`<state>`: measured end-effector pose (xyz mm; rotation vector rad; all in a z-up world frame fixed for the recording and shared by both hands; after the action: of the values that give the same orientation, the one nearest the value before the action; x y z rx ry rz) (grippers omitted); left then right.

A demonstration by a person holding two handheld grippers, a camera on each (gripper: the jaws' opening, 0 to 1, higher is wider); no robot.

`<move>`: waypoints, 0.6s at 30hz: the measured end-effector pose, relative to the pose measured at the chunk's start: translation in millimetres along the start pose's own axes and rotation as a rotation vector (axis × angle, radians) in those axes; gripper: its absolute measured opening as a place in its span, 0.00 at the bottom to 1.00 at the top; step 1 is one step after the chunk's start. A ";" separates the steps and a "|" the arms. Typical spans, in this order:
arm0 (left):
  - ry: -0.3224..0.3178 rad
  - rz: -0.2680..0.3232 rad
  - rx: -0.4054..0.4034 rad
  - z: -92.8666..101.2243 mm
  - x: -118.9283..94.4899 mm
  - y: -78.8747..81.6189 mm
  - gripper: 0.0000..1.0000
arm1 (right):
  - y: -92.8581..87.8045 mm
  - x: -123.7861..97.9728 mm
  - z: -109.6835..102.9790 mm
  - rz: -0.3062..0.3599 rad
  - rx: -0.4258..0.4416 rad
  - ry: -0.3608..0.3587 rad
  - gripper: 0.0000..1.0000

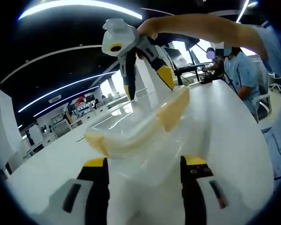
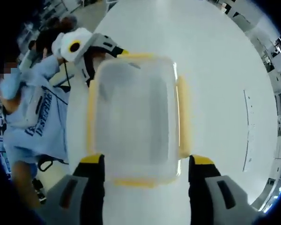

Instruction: Snap each plastic latch of the storage box into its locked position after aligning the lid with the box until every specified latch is closed and the lid sits flush.

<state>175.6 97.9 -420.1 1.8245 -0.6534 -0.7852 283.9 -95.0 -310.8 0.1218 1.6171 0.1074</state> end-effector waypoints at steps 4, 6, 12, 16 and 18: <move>0.001 0.000 0.000 -0.1 0.6 -0.2 0.60 | 3.8 2.5 4.2 -0.021 -0.023 0.030 0.75; 0.001 0.000 -0.001 -0.4 0.9 -0.5 0.60 | 5.8 4.0 8.3 -0.039 -0.030 0.049 0.75; 0.007 0.000 0.003 -2.3 1.4 -0.8 0.59 | 8.2 7.4 11.9 -0.069 -0.030 0.102 0.74; 0.011 0.000 0.005 -2.3 1.6 -0.7 0.58 | 6.6 8.6 11.7 -0.062 -0.032 0.124 0.74; 0.011 0.000 0.004 -2.2 1.7 -0.7 0.58 | 5.2 9.8 11.5 -0.052 -0.033 0.136 0.75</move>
<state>178.5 98.1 -420.5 1.8316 -0.6482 -0.7744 295.0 -88.4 -320.3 0.0478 1.7518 0.1038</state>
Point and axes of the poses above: the point that each gripper's makers call its tool centre point, and the gripper's own axes: x roughly forward along the fingers, z roughly to its right, y roughly out of its top, the point moved 9 cm from there along -x, roughly backward along the fingers, and after that the axes turned 2 degrees about -x, right-handed, at the moved point
